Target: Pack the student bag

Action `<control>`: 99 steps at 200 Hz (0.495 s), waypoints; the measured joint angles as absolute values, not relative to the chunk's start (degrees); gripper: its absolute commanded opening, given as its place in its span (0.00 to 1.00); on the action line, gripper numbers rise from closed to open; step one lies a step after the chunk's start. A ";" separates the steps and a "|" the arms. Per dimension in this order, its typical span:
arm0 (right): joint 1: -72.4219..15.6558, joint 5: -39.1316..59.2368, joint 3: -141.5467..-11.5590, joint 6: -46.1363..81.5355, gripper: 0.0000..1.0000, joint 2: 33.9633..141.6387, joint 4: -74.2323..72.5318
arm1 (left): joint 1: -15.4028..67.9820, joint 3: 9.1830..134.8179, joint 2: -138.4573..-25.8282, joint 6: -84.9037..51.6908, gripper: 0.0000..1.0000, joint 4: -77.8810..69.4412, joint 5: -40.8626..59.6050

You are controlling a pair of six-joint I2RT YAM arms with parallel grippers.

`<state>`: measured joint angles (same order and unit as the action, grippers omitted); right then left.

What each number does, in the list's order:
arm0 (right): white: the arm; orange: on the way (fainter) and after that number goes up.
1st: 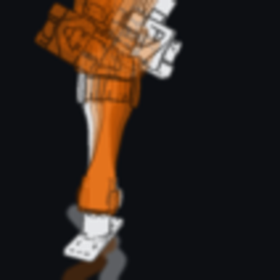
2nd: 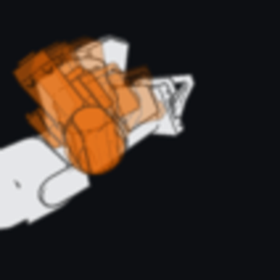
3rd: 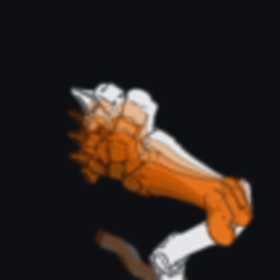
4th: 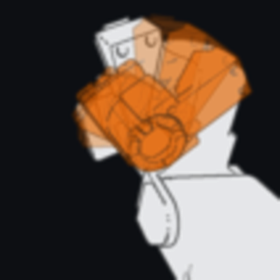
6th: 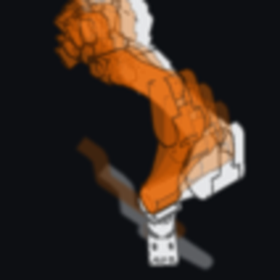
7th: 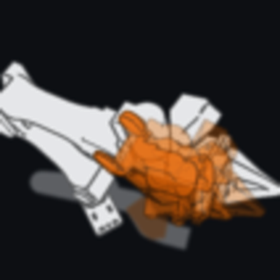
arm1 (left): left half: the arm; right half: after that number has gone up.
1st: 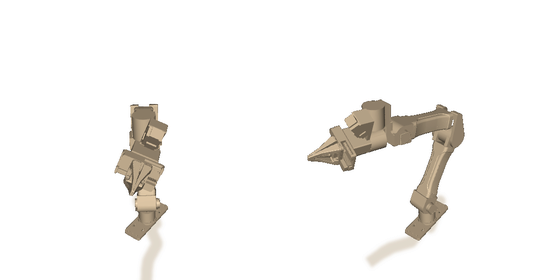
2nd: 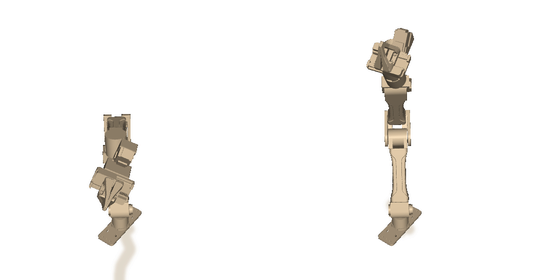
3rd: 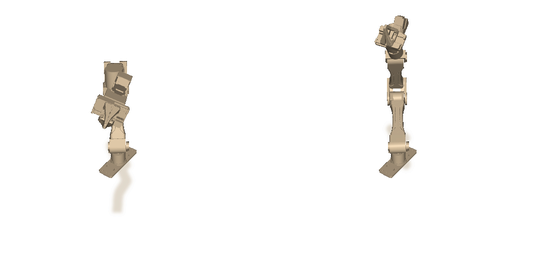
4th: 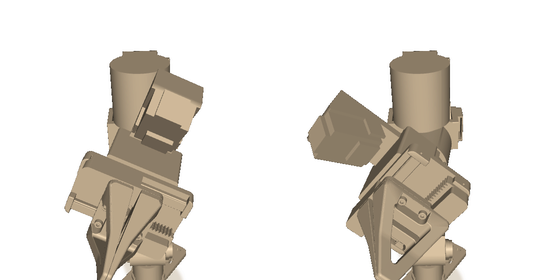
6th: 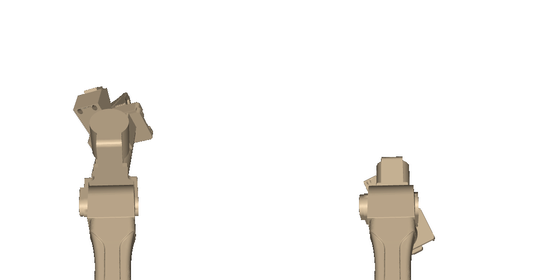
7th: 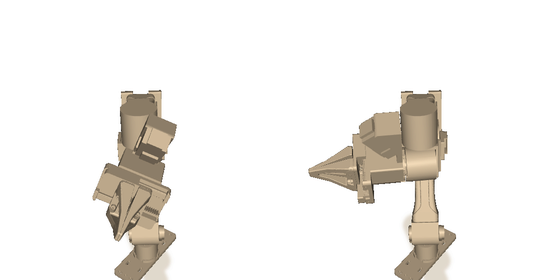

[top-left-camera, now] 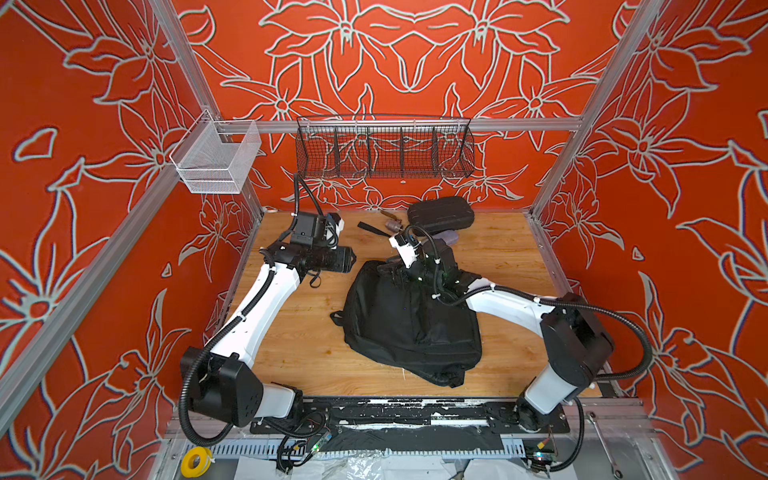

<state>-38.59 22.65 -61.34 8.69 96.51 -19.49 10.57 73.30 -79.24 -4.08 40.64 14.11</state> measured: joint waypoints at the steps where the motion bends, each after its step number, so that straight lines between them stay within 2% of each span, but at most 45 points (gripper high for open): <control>1: -38.44 22.83 -61.34 8.45 0.39 96.75 -19.55 | 10.57 73.12 -79.24 -4.14 0.56 40.64 14.15; 37: -36.99 27.51 -65.78 -0.32 0.29 104.36 -15.94 | 10.70 66.92 -79.24 -7.07 0.56 41.23 16.60; 72: -36.82 30.41 -73.97 -8.71 0.29 110.83 -9.56 | 10.87 65.06 -79.70 -8.34 0.56 40.60 17.08; 99: -36.82 30.68 -77.56 -11.64 0.28 113.62 -7.18 | 10.90 66.92 -84.05 -8.45 0.55 39.68 17.23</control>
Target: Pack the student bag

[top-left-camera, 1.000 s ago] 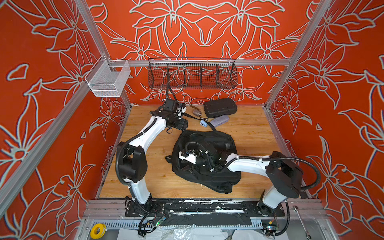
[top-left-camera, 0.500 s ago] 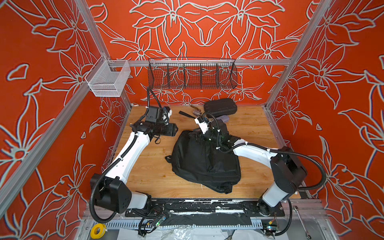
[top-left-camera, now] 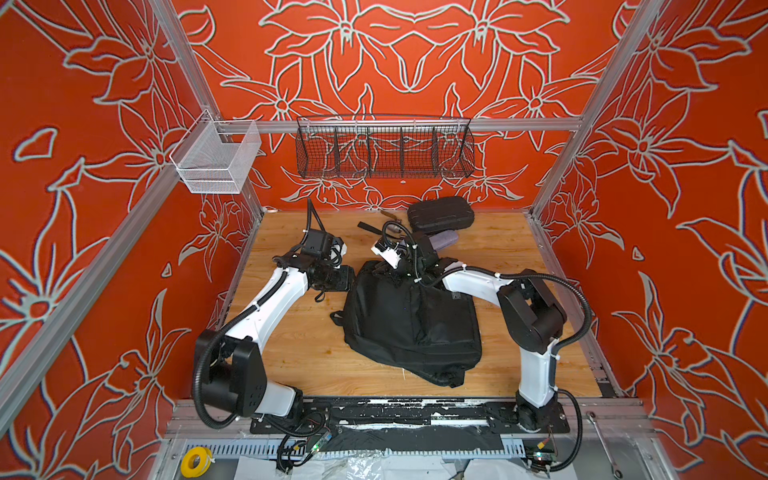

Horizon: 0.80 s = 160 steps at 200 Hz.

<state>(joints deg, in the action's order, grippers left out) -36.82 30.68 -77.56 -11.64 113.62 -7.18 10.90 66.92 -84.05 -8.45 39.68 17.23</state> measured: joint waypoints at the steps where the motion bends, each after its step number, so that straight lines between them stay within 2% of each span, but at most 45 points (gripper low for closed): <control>1: -36.82 30.68 -77.67 -11.66 0.28 113.71 -7.11 | 10.90 67.00 -84.23 -8.45 0.55 39.68 17.23; 32: -36.80 30.22 -82.13 -13.13 0.29 117.21 -4.51 | 10.87 69.47 -89.65 -8.43 0.53 39.35 17.21; 64: -36.82 30.81 -85.27 -13.87 0.35 119.94 -2.26 | 10.87 71.72 -92.31 -7.84 0.45 39.51 17.37; 76: -36.82 30.87 -86.24 -14.06 0.35 120.86 -1.63 | 10.87 72.27 -92.84 -7.60 0.40 39.53 17.54; 90: -36.80 30.48 -87.33 -14.13 0.36 121.75 -0.84 | 10.87 72.40 -93.23 -6.94 0.25 39.59 17.82; 114: -36.82 28.60 -88.25 -14.13 0.38 122.54 -0.54 | 10.87 72.86 -94.30 -6.92 0.10 39.99 18.39; 139: -36.80 28.10 -88.25 -14.37 0.42 122.78 -0.73 | 10.87 73.73 -95.22 -5.87 0.01 40.73 18.81; 160: -36.82 28.95 -88.90 -15.00 0.41 123.66 -0.71 | 10.90 74.39 -95.26 -5.72 0.00 41.36 19.16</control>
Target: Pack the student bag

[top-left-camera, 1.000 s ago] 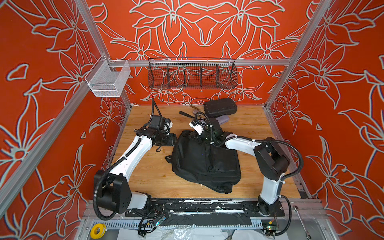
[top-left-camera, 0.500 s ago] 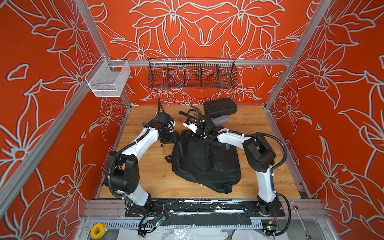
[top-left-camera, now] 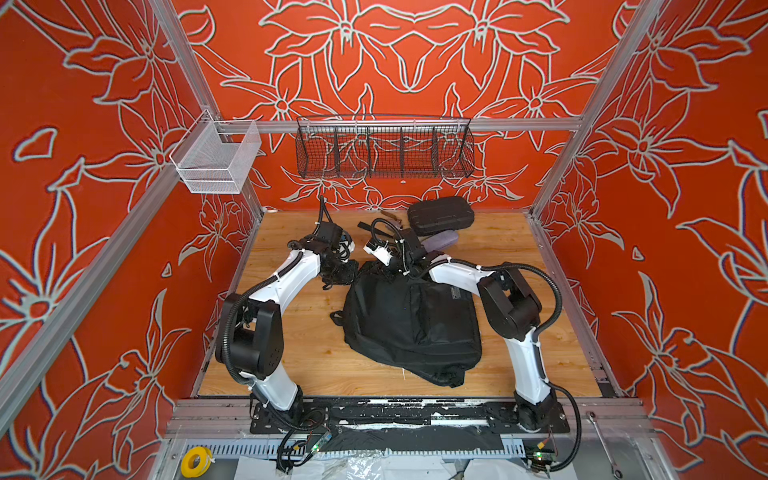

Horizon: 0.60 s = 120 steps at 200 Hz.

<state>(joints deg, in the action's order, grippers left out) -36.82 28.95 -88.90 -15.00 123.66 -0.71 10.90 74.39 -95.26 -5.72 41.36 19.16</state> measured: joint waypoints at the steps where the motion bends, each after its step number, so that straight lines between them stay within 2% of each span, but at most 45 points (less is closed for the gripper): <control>1: -36.82 29.02 -88.95 -15.05 0.41 123.70 -0.71 | 10.90 74.46 -95.26 -5.72 0.00 41.41 19.18; 25: -36.82 30.35 -90.00 -16.19 0.40 124.86 -0.34 | 11.07 75.50 -95.53 -5.39 0.00 42.06 19.44; 49: -36.82 31.66 -91.92 -17.56 0.32 125.78 0.51 | 11.55 76.77 -95.92 -4.93 0.00 42.94 19.66; 77: -36.84 32.58 -91.88 -19.33 0.12 125.78 0.56 | 12.10 77.80 -96.18 -4.38 0.00 43.97 19.57; 120: -36.95 31.53 -88.75 -22.41 0.02 124.25 -0.71 | 12.14 78.87 -96.29 -3.73 0.00 45.65 17.96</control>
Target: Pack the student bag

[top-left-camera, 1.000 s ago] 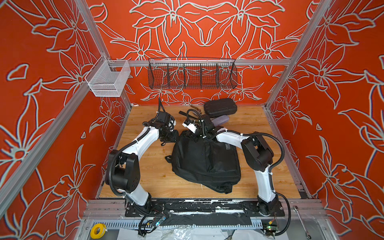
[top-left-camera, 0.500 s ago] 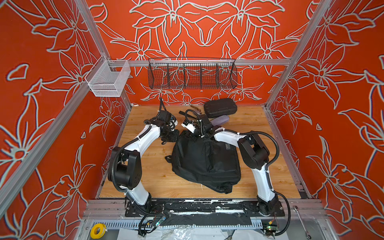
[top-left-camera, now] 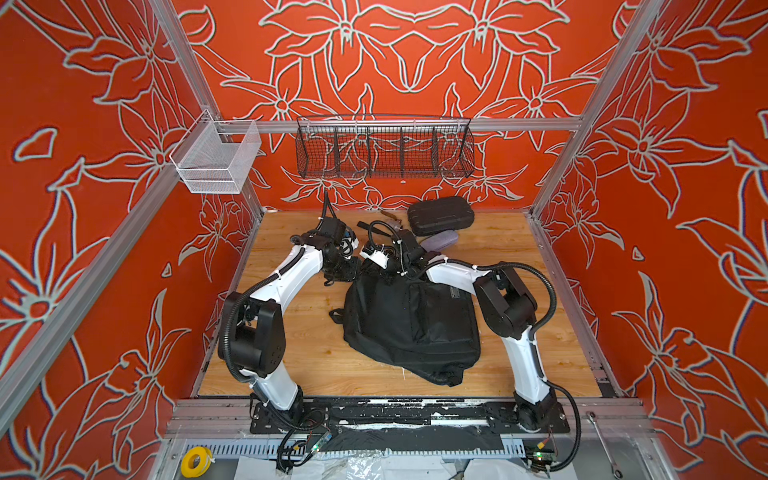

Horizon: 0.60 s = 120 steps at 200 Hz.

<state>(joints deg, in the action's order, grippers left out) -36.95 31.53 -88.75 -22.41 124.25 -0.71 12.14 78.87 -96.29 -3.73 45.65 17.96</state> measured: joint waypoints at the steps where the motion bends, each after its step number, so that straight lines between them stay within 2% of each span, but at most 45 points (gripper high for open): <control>1: -36.97 31.46 -88.66 -22.37 0.02 124.20 -0.73 | 12.14 78.91 -96.29 -3.73 0.00 45.67 17.91; 85: -36.73 23.00 -84.47 -21.30 0.00 118.69 -0.62 | 12.45 79.59 -96.27 -2.96 0.00 47.11 16.14; 120: -35.48 21.37 -86.15 -18.96 0.00 118.80 4.16 | 12.45 79.26 -95.42 -2.94 0.00 47.35 15.57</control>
<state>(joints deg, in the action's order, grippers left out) -35.48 21.37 -86.15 -18.96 118.80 4.16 12.45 79.26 -95.42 -2.94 47.35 15.57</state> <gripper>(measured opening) 0.071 0.048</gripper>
